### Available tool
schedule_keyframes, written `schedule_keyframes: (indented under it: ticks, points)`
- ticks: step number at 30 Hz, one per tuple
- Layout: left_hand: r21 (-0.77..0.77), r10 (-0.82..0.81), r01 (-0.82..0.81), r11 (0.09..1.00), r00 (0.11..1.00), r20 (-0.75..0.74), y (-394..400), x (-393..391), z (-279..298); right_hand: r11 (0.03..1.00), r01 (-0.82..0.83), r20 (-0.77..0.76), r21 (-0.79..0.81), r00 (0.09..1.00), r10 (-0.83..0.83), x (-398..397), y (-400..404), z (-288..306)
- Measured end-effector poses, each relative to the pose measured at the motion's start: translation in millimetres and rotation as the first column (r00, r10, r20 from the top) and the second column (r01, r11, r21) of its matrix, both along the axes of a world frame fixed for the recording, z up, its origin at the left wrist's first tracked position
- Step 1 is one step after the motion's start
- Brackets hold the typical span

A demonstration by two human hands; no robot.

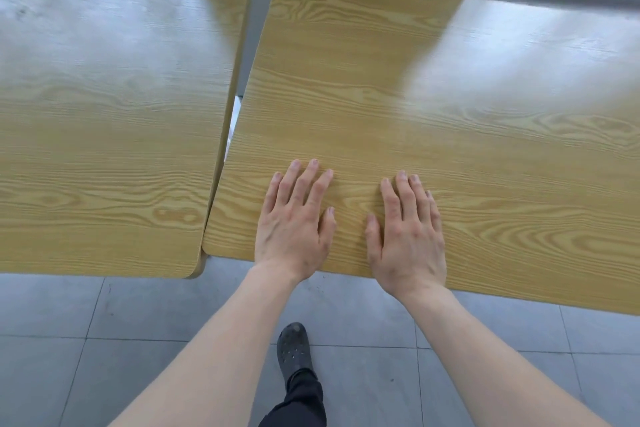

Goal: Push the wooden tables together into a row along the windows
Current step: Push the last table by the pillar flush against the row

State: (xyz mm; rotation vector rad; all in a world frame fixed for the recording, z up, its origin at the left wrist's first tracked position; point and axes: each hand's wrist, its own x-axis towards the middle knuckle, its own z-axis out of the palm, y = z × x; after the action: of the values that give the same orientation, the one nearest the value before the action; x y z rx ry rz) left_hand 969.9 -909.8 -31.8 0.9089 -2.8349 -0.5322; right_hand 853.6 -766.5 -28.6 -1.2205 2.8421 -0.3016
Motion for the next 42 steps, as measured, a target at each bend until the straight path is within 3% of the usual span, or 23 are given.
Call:
schedule_keyframes:
  ticks: [6, 15, 24, 32, 42]
  points:
    - [0.021, -0.029, 0.028, 0.999, 0.998, 0.060, -29, -20, 32, 0.998, -0.060, 0.067, 0.008, 0.996, 0.059, -35, -21, 43]
    - [-0.049, -0.052, 0.053, 0.997, 0.998, 0.030, -102, -110, 111, 0.999, 0.024, 0.065, 0.030, 0.998, -0.026, -135, -76, 127]
    - [-0.104, -0.062, 0.065, 0.992, 0.998, 0.033, -162, -219, 155, 0.996, 0.093, 0.097, -0.011, 0.991, -0.092, -253, -116, 152]
    - [-0.105, -0.047, 0.055, 0.993, 0.996, 0.077, -215, -309, 133, 0.993, 0.080, 0.110, 0.086, 0.990, -0.089, -352, -166, 131]
    - [-0.030, -0.161, 0.166, 0.986, 0.980, 0.118, -288, -390, 45, 0.986, 0.103, 0.099, 0.132, 0.988, -0.117, -422, -242, 59]
